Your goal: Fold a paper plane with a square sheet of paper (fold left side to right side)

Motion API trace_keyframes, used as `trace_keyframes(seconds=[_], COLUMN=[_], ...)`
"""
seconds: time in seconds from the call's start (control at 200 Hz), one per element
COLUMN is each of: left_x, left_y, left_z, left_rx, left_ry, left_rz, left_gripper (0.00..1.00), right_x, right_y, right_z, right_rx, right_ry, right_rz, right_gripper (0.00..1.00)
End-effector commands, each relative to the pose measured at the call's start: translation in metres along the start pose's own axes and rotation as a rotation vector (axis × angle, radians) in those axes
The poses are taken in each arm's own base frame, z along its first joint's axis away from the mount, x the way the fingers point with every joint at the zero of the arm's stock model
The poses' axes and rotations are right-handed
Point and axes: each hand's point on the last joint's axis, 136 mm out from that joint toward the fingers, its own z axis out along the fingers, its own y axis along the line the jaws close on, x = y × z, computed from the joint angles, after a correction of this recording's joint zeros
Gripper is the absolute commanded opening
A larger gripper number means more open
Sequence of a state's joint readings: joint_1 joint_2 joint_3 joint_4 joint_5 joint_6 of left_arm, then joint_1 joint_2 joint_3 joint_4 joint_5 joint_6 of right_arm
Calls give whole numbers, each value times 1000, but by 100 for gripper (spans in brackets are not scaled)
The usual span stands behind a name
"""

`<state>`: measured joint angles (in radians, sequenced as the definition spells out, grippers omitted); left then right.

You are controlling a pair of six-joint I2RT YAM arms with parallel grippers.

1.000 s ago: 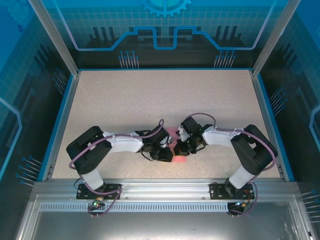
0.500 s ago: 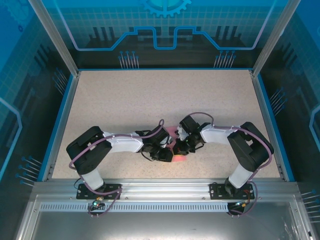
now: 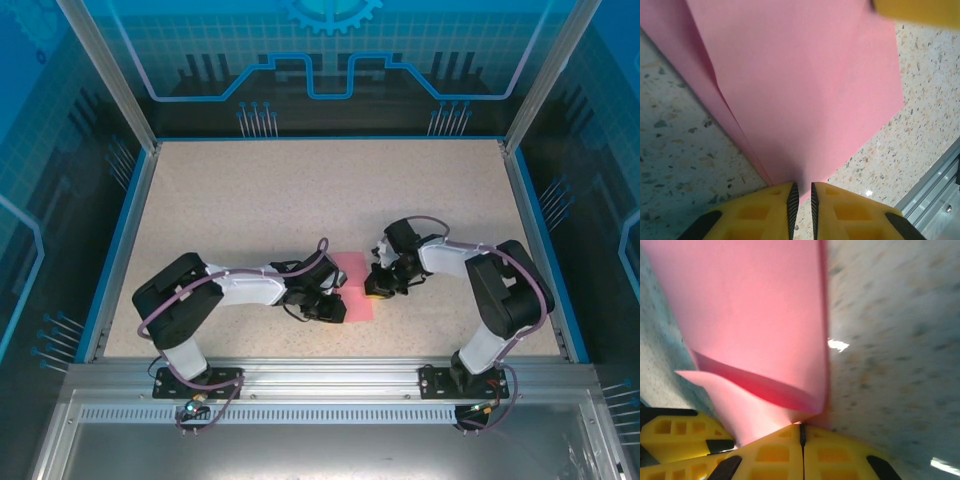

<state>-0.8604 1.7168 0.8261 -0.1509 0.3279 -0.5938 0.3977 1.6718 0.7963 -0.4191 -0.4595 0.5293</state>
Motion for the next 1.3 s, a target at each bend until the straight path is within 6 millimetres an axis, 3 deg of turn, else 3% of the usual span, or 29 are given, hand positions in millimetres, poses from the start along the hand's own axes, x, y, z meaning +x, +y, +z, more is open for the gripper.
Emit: trace_keyframes(seconds=[0.0, 0.115, 0.21, 0.325, 0.505, 0.71, 0.985, 1.291], left_x=[25, 10, -9, -33, -58, -73, -81, -76], left_y=[31, 12, -1, -3, -3, -11, -14, 2], left_z=[-1, -21, -47, -75, -84, -62, -36, -31], left_rx=[-120, -55, -2, 54, 128, 164, 200, 127], left_ry=[51, -20, -109, -225, -289, -233, -169, -153], left_rz=[-26, -3, -2, -31, -46, -22, -22, -22], left_gripper=[20, 28, 40, 53, 59, 57, 46, 22], right_x=[-10, -14, -14, -12, -7, 1, 9, 11], right_y=[-12, -4, 0, 4, 12, 16, 19, 24], right_z=[-15, -33, -43, -51, -55, -53, -54, -50], right_rx=[51, 23, -18, -86, -180, -228, -272, -313], right_ry=[-45, -122, -172, -223, -257, -243, -244, -212], right_rz=[-5, -32, -51, -58, -53, -47, -29, -26], right_gripper=[6, 8, 11, 23, 40, 60, 94, 99])
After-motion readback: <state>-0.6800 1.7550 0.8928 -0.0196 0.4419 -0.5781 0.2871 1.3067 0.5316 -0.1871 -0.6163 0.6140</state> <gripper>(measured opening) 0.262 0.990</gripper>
